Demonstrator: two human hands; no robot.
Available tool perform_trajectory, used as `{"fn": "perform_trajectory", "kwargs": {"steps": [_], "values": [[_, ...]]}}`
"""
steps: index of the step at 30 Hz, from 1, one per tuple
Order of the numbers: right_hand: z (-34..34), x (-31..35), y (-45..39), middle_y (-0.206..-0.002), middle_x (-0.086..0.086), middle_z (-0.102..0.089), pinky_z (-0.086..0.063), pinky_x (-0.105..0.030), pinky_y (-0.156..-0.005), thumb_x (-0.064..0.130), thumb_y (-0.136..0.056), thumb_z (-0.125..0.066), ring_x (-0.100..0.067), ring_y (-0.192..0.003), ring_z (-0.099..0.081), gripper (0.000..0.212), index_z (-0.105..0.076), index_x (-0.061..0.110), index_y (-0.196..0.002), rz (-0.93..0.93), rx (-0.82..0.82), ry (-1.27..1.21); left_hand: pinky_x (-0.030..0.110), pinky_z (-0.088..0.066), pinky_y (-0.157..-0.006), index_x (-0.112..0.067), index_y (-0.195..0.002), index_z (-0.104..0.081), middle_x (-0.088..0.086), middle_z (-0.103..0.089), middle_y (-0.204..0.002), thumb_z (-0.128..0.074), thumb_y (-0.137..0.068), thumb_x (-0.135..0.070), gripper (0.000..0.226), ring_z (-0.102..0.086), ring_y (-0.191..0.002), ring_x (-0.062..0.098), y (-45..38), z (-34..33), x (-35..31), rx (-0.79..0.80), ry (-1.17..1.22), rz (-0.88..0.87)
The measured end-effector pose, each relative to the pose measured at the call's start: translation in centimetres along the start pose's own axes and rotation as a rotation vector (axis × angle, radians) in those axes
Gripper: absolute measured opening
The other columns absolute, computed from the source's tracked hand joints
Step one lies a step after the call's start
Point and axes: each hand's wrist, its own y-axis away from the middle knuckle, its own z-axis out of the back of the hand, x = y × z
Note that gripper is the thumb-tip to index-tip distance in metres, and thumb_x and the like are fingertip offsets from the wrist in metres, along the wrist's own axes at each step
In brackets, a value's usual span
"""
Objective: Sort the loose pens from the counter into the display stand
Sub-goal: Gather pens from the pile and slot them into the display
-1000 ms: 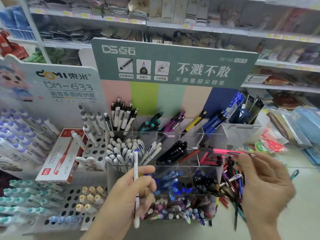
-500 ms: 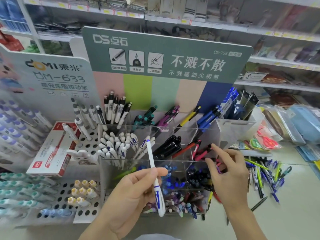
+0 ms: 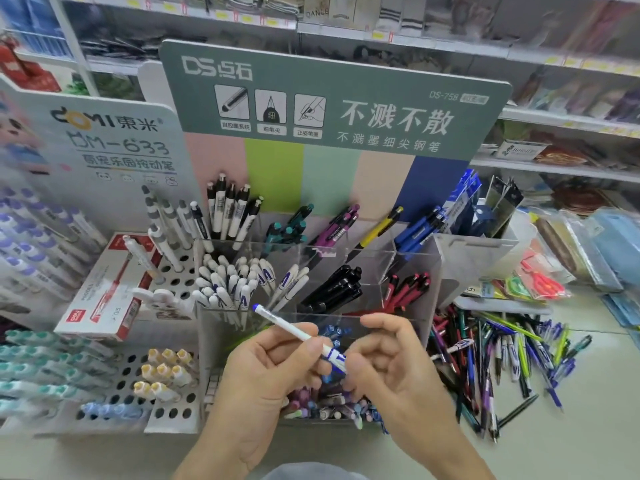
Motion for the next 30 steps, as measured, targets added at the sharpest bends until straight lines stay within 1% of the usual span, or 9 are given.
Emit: {"fn": "perform_trajectory", "kwargs": {"steps": [4,6,9,12,17,21,23,26,30], "values": [[-1.6,0.8,-0.1,-0.072,-0.014,-0.070,-0.056,-0.028,-0.056,0.014,-0.076,-0.080,-0.027,-0.058,-0.066,0.032,-0.060,-0.005,-0.091,-0.053,-0.133,-0.204,0.026,-0.059,-0.058,0.003,-0.106,-0.067,0.024,-0.075,-0.093,-0.087,-0.068,-0.002,0.043,-0.072,-0.068,0.027,0.0,0.7,0.2,-0.070,-0.012,-0.083],[-1.8,1.9,-0.7,-0.076,-0.014,-0.073,-0.057,-0.025,-0.061,0.011,-0.073,-0.077,-0.025,-0.062,-0.068,0.026,-0.064,-0.005,-0.088,0.047,-0.202,-0.182,0.026,-0.060,-0.063,-0.006,-0.105,-0.069,0.013,-0.077,-0.090,-0.081,-0.073,-0.009,0.035,-0.074,-0.074,0.026,0.1,1.2,-0.2,-0.168,-0.154,-0.229],[-2.1,3.8,-2.4,-0.087,-0.010,-0.076,-0.059,-0.023,-0.071,0.005,-0.075,-0.081,-0.023,-0.077,-0.074,0.023,-0.067,0.004,-0.093,0.239,-0.281,-0.117,0.020,-0.056,-0.070,-0.022,-0.100,-0.068,-0.003,-0.071,-0.086,-0.078,-0.079,-0.011,0.026,-0.067,-0.078,0.014,0.3,2.8,-1.3,-0.465,-0.543,-0.611],[-2.4,4.1,-4.7,-0.090,-0.003,-0.077,-0.059,-0.024,-0.076,0.003,-0.078,-0.084,-0.021,-0.085,-0.075,0.020,-0.072,0.013,-0.090,0.382,-0.278,0.040,0.015,-0.048,-0.076,-0.021,-0.109,-0.064,-0.007,-0.059,-0.094,-0.077,-0.080,-0.014,0.032,-0.059,-0.082,0.011,-0.5,4.5,-2.2,-0.501,-0.937,-0.856],[-3.8,3.4,-7.9,-0.088,0.009,-0.077,-0.058,-0.024,-0.077,0.009,-0.083,-0.082,-0.012,-0.082,-0.074,0.017,-0.079,0.013,-0.100,0.568,-0.170,0.349,0.000,-0.038,-0.085,-0.024,-0.128,-0.055,-0.012,-0.048,-0.116,-0.081,-0.080,-0.019,0.055,-0.053,-0.086,0.003,-3.1,4.7,-1.1,-0.354,-1.175,-0.773],[-5.1,2.1,-10.0,-0.094,0.001,-0.075,-0.057,-0.023,-0.073,0.008,-0.086,-0.080,-0.007,-0.078,-0.069,0.017,-0.080,0.009,-0.103,0.737,-0.176,0.589,-0.001,-0.036,-0.091,-0.018,-0.129,-0.058,-0.009,-0.046,-0.124,-0.080,-0.080,-0.016,0.054,-0.056,-0.093,0.006,-4.2,4.6,0.0,-0.346,-1.169,-0.803],[-5.7,0.9,-10.6,-0.094,-0.001,-0.070,-0.057,-0.028,-0.071,0.010,-0.087,-0.079,-0.011,-0.078,-0.066,0.014,-0.081,0.012,-0.101,0.751,-0.158,0.728,0.000,-0.037,-0.092,-0.015,-0.128,-0.060,-0.007,-0.047,-0.123,-0.079,-0.081,-0.015,0.051,-0.056,-0.094,0.006,-4.4,4.6,0.1,-0.345,-1.171,-0.846],[-6.6,-0.3,-10.1,-0.098,-0.003,-0.064,-0.056,-0.033,-0.079,0.015,-0.091,-0.075,-0.020,-0.095,-0.060,0.020,-0.076,0.014,-0.111,0.738,-0.112,0.943,-0.002,-0.035,-0.092,-0.013,-0.128,-0.061,-0.006,-0.047,-0.122,-0.079,-0.081,-0.014,0.050,-0.053,-0.098,0.004,-4.5,4.9,0.2,-0.332,-1.154,-0.871],[-5.5,0.8,-7.9,-0.109,-0.002,-0.060,-0.047,-0.021,-0.095,0.013,-0.093,-0.072,-0.017,-0.105,-0.059,0.032,-0.068,0.010,-0.124,0.680,-0.185,0.848,0.005,-0.043,-0.084,-0.014,-0.118,-0.065,-0.007,-0.050,-0.117,-0.076,-0.083,-0.012,0.037,-0.059,-0.085,0.006,-4.0,4.7,0.0,-0.292,-1.050,-0.894]]}}
